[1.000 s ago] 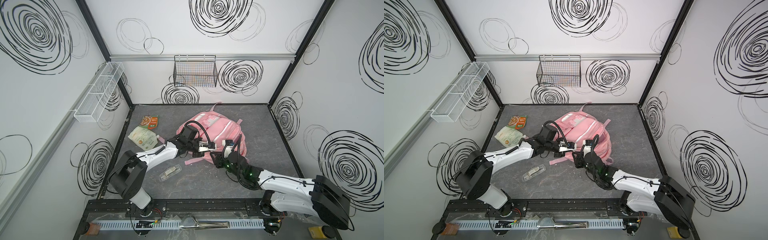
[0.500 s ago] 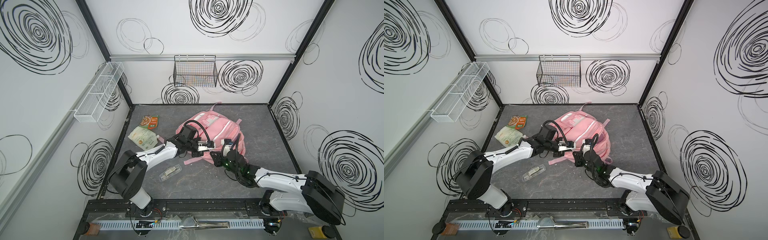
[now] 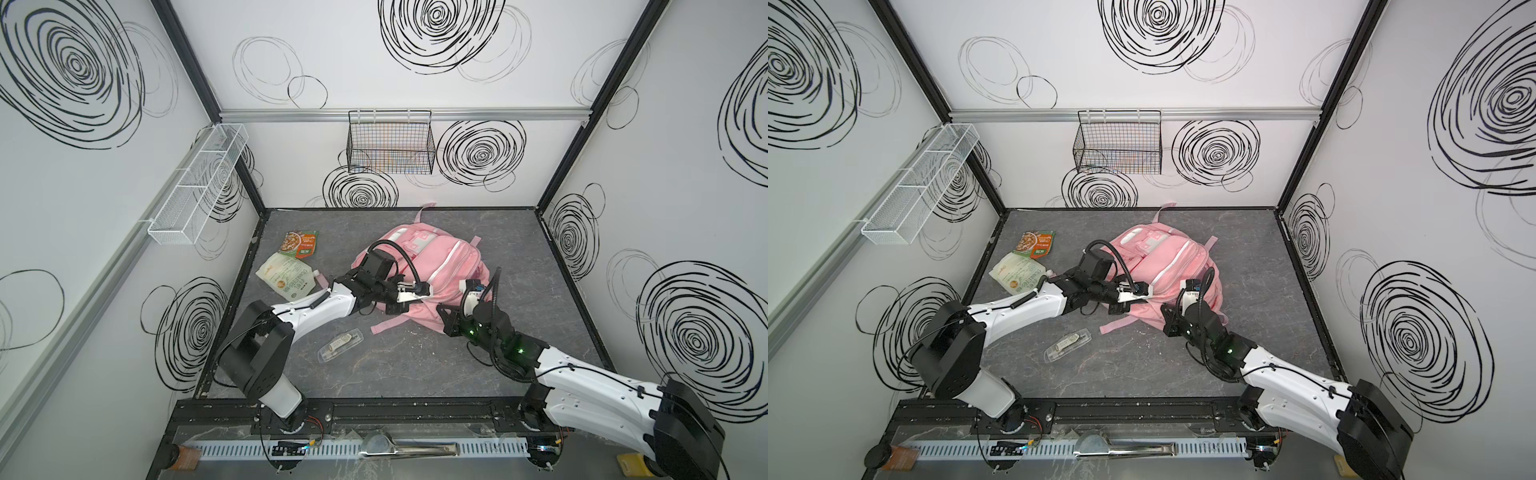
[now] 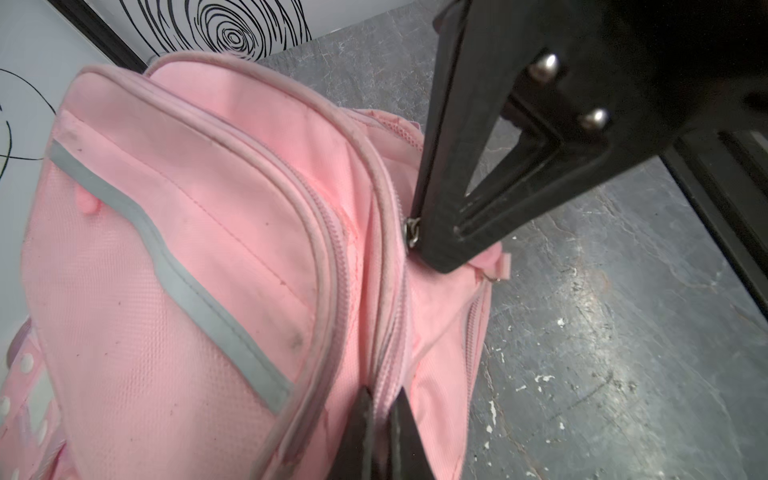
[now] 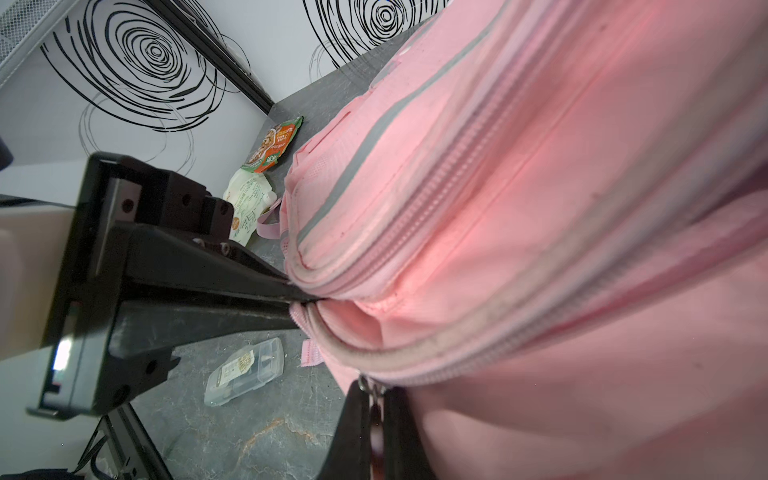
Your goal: Pack the student bag
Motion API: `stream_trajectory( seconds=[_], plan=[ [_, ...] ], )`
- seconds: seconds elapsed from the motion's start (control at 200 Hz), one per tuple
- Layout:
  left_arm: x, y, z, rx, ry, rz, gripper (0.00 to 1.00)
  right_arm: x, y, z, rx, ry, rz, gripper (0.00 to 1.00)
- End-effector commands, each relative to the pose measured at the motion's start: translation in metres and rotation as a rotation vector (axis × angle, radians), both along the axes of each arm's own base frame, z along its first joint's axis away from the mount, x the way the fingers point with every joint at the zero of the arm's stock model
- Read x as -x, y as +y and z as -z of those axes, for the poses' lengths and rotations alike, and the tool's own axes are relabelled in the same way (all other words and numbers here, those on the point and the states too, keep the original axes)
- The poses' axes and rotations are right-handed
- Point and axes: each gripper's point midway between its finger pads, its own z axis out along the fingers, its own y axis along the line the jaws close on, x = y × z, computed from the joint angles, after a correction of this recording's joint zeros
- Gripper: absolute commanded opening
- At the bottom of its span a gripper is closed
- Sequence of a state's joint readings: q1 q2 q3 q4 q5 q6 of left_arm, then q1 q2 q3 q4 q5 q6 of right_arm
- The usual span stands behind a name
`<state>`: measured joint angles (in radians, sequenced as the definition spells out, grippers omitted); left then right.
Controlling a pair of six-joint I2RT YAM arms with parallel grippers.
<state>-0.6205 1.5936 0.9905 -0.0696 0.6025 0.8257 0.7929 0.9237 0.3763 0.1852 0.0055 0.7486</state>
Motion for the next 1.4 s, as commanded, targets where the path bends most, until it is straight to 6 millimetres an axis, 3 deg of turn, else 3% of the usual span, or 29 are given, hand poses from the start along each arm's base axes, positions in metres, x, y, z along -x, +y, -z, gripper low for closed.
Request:
stream_trajectory(
  seconds=[0.0, 0.095, 0.25, 0.33, 0.42, 0.44, 0.495, 0.525, 0.73, 0.896, 1.196, 1.396],
  plan=[
    [-0.019, 0.008, -0.028, 0.042, -0.075, -0.05, 0.0, 0.0, -0.029, 0.018, 0.107, 0.032, 0.058, 0.0],
    [-0.022, 0.011, -0.027, 0.032, -0.083, -0.069, 0.0, -0.001, -0.04, 0.016, 0.143, 0.029, 0.075, 0.0],
    [-0.03, 0.02, -0.03, 0.026, -0.105, -0.106, 0.0, -0.012, -0.083, 0.019, 0.234, 0.069, 0.208, 0.0],
    [-0.033, 0.023, -0.035, 0.025, -0.126, -0.122, 0.0, -0.017, -0.093, 0.014, 0.209, 0.077, 0.229, 0.0],
    [-0.03, 0.022, -0.045, 0.032, -0.159, -0.119, 0.02, -0.018, -0.072, -0.006, 0.108, 0.035, 0.128, 0.0],
    [-0.029, 0.021, -0.048, 0.036, -0.166, -0.115, 0.09, -0.016, -0.065, -0.01, 0.076, 0.031, 0.099, 0.0],
    [-0.023, 0.016, -0.059, 0.058, -0.185, -0.104, 0.37, -0.013, -0.048, -0.02, -0.021, 0.033, 0.04, 0.0],
    [-0.019, 0.013, -0.064, 0.07, -0.193, -0.094, 0.45, -0.011, -0.04, -0.024, -0.067, 0.04, 0.018, 0.0],
    [0.017, -0.009, -0.084, 0.126, -0.236, -0.016, 0.46, -0.002, -0.005, -0.048, -0.174, 0.007, -0.056, 0.0],
    [0.044, -0.029, -0.073, 0.104, -0.214, 0.057, 0.46, 0.003, 0.011, -0.06, -0.208, -0.016, -0.086, 0.0],
    [0.039, -0.038, -0.041, 0.031, -0.175, 0.038, 0.47, 0.006, 0.007, -0.061, -0.265, -0.049, -0.065, 0.0],
    [0.033, -0.037, -0.044, 0.024, -0.186, 0.011, 0.47, 0.008, 0.007, -0.068, -0.276, -0.052, -0.073, 0.0]
  ],
)
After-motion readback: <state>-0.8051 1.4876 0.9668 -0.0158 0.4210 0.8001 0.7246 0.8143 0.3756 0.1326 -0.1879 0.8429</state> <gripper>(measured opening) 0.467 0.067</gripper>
